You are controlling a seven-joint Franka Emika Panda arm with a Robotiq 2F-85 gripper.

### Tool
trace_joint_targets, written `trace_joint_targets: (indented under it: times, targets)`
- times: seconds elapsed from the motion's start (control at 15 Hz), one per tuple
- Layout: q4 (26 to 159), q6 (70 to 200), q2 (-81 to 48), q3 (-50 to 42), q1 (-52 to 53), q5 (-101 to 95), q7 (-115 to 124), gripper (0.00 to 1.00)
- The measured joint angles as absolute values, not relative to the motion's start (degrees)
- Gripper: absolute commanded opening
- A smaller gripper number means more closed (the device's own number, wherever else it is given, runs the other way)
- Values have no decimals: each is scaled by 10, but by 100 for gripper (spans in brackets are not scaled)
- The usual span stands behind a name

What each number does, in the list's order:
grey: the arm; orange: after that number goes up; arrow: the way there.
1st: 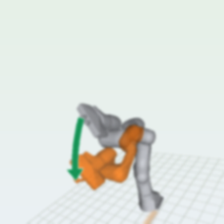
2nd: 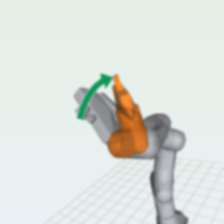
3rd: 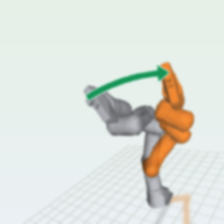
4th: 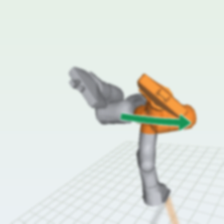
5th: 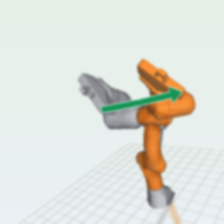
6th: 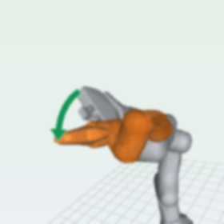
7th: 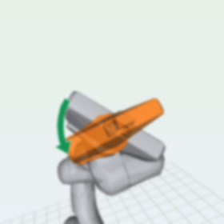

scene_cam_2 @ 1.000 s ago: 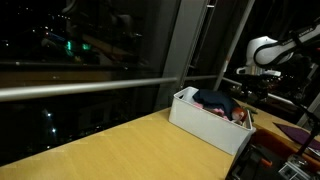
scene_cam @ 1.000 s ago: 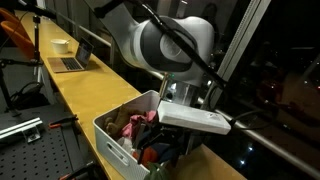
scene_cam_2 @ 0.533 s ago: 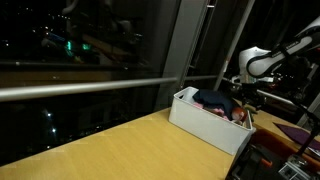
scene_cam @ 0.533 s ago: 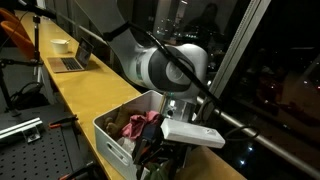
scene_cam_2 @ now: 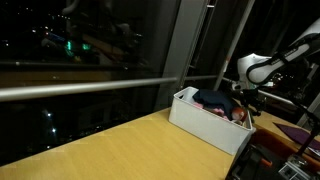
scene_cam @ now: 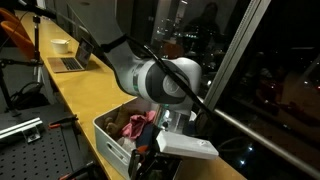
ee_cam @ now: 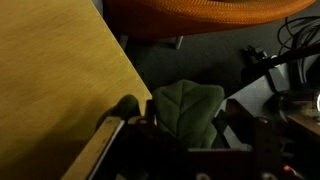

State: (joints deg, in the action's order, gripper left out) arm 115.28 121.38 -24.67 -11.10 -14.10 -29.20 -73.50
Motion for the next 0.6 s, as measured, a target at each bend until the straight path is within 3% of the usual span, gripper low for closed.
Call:
trace_joint_targets:
  times: [0.4, 0.6]
  targets:
    - [1151, 1214, -235, -116, -143, -292, -735, 1]
    - [1153, 1209, -197, -120, -147, -292, -735, 0]
